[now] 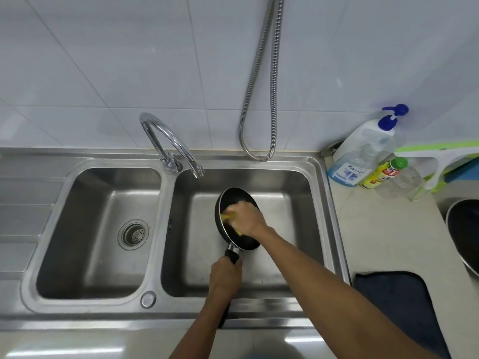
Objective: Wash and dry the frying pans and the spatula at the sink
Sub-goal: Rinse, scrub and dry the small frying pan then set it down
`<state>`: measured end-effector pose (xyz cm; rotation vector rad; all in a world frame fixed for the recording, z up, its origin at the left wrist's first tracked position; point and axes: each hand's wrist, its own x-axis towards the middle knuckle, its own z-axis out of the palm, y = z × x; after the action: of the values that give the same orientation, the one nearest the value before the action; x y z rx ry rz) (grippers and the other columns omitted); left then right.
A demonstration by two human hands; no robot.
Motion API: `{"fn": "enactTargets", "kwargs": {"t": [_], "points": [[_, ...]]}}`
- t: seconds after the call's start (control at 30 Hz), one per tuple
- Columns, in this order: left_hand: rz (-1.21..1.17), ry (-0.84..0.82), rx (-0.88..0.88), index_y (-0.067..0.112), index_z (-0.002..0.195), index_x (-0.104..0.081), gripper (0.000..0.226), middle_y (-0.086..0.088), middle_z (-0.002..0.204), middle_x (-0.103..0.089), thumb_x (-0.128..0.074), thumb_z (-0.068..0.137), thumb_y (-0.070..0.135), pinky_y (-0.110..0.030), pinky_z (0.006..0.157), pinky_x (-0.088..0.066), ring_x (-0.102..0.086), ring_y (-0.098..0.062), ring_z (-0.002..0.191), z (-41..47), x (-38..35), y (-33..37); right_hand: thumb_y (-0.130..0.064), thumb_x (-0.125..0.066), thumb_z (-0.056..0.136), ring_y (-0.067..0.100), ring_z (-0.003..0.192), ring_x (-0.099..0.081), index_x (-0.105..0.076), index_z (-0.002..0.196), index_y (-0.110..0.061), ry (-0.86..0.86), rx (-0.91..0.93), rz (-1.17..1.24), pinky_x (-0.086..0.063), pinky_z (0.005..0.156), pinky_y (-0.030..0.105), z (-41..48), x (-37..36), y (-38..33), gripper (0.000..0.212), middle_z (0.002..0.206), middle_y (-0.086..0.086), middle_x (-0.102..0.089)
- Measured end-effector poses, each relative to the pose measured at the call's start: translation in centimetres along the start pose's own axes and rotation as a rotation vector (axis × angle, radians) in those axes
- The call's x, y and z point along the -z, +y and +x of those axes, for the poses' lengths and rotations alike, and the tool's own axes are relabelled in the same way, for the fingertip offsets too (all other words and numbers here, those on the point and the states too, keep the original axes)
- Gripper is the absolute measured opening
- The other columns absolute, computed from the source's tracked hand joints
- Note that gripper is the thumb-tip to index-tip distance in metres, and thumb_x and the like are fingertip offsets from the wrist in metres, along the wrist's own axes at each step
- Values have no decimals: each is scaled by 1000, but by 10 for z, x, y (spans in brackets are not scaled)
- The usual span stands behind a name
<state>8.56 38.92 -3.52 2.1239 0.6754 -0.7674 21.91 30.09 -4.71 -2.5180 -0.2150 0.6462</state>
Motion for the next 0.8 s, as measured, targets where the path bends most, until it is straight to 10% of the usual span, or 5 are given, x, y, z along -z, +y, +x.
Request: {"fn": "enactTargets", "kwargs": {"t": [0.13, 0.37, 0.53, 0.8], "points": [[197, 105, 6, 2, 123, -52, 27, -12, 112, -65, -43, 106, 21, -34, 81, -48, -64, -27, 97, -3, 9, 5, -53, -59, 90, 25, 91, -66, -73, 98, -33, 276, -76, 53, -43, 66, 31, -5, 33, 25, 26, 94, -1, -73], [126, 85, 56, -4, 128, -48, 32, -22, 126, -62, -42, 103, 16, -39, 92, -48, -62, -38, 114, 3, 12, 10, -36, -68, 93, 25, 103, -68, -74, 115, -22, 471, -216, 205, -43, 83, 26, -49, 98, 109, 27, 114, 3, -74], [-123, 69, -29, 1, 87, -70, 71, -22, 87, -75, -38, 83, 65, -50, 77, -61, -72, -41, 81, 57, -10, -25, -40, -65, 91, 41, 103, -64, -69, 116, -26, 628, -461, 91, -51, 91, 45, -80, 118, 177, 30, 111, 17, -69], [-230, 10, -101, -5, 73, -72, 63, -7, 53, -66, -46, 104, 44, -32, 52, -54, -60, -19, 44, 5, -3, 10, -47, -58, 91, 45, 121, -48, -46, 141, -28, 402, -653, -119, -43, 98, 50, -86, 105, 234, 55, 141, 17, -47]]}}
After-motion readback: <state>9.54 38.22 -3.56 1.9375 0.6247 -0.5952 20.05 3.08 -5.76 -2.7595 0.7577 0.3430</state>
